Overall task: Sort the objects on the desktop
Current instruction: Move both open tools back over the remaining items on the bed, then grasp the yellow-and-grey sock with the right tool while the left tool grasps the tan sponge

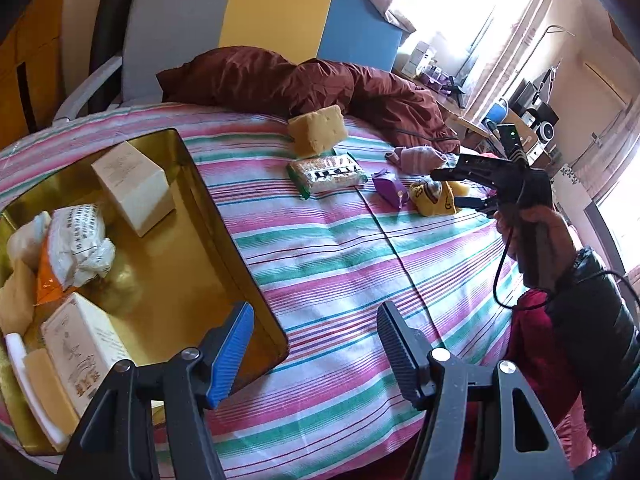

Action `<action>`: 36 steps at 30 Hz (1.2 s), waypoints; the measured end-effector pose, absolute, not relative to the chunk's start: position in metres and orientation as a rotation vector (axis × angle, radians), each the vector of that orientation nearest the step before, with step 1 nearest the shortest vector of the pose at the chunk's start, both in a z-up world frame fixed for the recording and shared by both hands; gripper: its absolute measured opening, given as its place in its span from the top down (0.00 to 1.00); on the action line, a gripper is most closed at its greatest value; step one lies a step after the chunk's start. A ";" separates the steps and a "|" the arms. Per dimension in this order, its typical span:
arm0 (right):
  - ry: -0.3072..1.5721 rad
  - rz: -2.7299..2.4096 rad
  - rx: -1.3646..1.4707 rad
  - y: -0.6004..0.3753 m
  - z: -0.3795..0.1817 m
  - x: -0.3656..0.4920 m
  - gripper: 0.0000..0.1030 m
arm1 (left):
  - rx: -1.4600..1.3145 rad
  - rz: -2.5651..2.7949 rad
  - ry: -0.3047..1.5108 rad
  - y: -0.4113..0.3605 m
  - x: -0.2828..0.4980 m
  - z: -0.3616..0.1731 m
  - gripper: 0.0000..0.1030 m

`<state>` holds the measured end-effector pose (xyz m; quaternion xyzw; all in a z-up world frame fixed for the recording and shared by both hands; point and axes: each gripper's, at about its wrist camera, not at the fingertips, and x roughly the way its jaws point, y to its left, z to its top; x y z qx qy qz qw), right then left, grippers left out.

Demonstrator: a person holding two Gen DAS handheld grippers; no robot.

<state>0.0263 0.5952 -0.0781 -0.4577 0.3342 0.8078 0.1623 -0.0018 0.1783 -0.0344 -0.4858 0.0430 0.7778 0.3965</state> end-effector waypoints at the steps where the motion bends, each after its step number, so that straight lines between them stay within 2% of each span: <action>1: 0.942 2.310 -1.310 0.594 -0.079 0.025 0.24 | -1.238 1.961 0.105 0.181 -0.003 -0.036 0.37; 7: 0.847 2.308 -1.348 0.590 -0.085 0.015 0.24 | -1.245 1.931 0.119 0.203 -0.009 -0.035 0.37; 14: 0.634 2.323 -1.414 0.576 -0.087 0.007 0.52 | -1.268 1.896 0.049 0.227 -0.028 -0.024 0.37; 18: 0.581 2.329 -1.429 0.573 -0.083 0.007 0.60 | -1.291 1.878 -0.014 0.240 -0.044 -0.018 0.37; 28: 0.535 2.402 -1.369 0.565 -0.057 0.016 0.63 | -1.377 1.947 -0.055 0.274 -0.099 -0.023 0.37; 34: 0.490 2.474 -1.299 0.555 -0.043 0.013 0.62 | -1.472 1.919 -0.169 0.296 -0.141 -0.042 0.36; 36: 0.487 2.494 -1.289 0.553 -0.039 0.013 0.62 | -1.495 1.908 -0.209 0.304 -0.152 -0.050 0.28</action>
